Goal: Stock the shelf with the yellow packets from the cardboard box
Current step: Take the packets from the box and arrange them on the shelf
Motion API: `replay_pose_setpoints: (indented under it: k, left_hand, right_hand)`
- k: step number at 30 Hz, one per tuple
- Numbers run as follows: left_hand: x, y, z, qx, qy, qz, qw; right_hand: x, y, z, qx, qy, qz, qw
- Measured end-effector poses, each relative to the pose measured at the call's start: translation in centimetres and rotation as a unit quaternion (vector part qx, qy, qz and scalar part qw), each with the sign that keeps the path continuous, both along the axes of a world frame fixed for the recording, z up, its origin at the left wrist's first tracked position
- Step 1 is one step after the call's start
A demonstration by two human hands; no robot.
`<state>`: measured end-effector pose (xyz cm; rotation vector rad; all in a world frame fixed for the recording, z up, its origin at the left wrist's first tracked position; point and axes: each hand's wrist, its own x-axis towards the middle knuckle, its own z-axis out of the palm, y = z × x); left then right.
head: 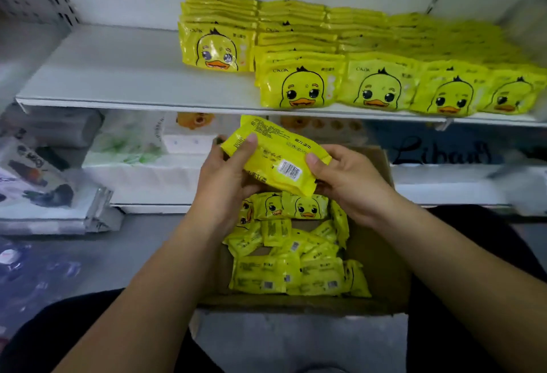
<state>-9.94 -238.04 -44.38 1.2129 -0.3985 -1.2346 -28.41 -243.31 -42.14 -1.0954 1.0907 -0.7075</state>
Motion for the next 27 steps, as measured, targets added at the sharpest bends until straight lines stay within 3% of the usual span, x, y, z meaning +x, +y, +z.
replay_pose_setpoints:
  k: [5, 9, 15, 19, 24, 27]
  left_hand:
    - [-0.9, 2.6, -0.9, 0.082, 0.004, -0.034, 0.996]
    - [-1.6, 3.5, -1.2, 0.088, 0.027, -0.052, 0.994]
    - [-1.3, 3.1, -1.7, 0.107, -0.073, -0.037, 0.991]
    - [-1.8, 2.1, -1.3, 0.077, -0.049, -0.027, 0.995]
    - [-1.5, 0.4, -0.5, 0.064, 0.007, -0.091, 0.994]
    - [-1.9, -0.4, -0.9, 0.087, -0.04, -0.115, 0.989]
  right_hand:
    - [-5.0, 1.6, -1.9, 0.007, 0.04, 0.051, 0.998]
    - [-6.2, 1.0, -2.5, 0.013, 0.036, 0.023, 0.999]
    - [-6.6, 0.0, -4.0, 0.035, 0.03, -0.028, 0.999]
    - [-6.1, -0.8, -4.0, 0.047, 0.003, -0.07, 0.996]
    - [-7.0, -1.3, -3.8, 0.065, -0.02, -0.083, 0.994]
    - [-7.4, -1.3, -4.1, 0.078, -0.036, -0.083, 0.993]
